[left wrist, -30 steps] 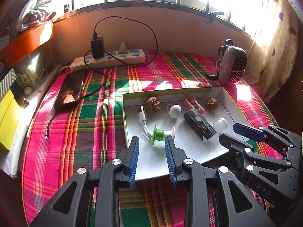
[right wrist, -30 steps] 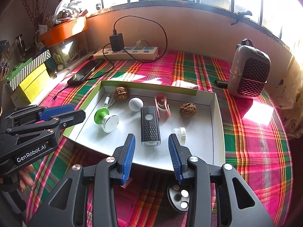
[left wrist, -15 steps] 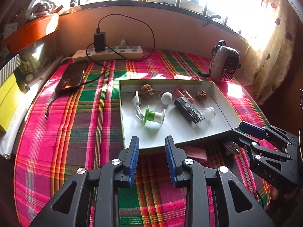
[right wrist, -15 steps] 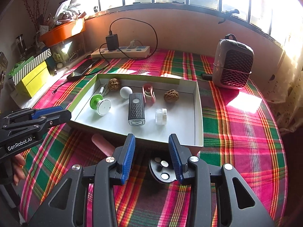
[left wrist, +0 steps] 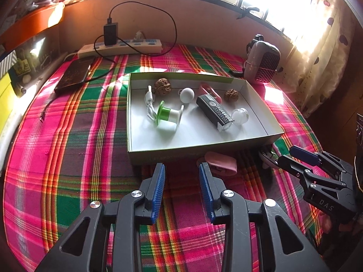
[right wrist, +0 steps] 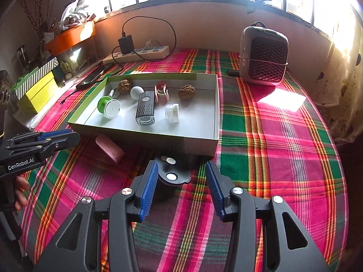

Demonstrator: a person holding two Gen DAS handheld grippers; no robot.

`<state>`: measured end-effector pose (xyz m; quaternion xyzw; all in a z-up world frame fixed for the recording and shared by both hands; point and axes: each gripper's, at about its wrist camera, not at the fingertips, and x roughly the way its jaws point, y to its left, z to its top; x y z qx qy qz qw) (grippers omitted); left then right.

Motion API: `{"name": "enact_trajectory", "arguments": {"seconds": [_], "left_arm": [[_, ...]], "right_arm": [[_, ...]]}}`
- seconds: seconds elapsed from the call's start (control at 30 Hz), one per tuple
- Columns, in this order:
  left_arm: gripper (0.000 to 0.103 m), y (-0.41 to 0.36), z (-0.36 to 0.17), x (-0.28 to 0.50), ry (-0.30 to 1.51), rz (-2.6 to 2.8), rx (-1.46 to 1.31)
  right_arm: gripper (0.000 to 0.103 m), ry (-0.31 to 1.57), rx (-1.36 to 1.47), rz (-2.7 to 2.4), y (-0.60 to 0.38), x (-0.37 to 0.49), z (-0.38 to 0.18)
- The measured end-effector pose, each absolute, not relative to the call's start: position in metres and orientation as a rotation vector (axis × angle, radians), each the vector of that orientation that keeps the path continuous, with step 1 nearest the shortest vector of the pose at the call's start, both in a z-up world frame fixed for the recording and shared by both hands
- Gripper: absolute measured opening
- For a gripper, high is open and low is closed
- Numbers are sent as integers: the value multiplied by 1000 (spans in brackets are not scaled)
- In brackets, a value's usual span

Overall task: Organize objects
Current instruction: 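Withdraw both tools from the box, right tool moving toward the black oval fob, then grasp the black oval fob with the right tool while the left tool approaches the pink clip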

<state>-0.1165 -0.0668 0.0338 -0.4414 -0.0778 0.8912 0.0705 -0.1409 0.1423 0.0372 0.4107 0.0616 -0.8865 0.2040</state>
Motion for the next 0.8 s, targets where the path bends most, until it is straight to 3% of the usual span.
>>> {"name": "enact_trajectory", "arguments": {"seconds": [0.8], "left_arm": [[30, -47, 24, -123, -280, 2582, -1383]], "right_arm": [[45, 350, 1199, -2464, 122, -154, 12]]}}
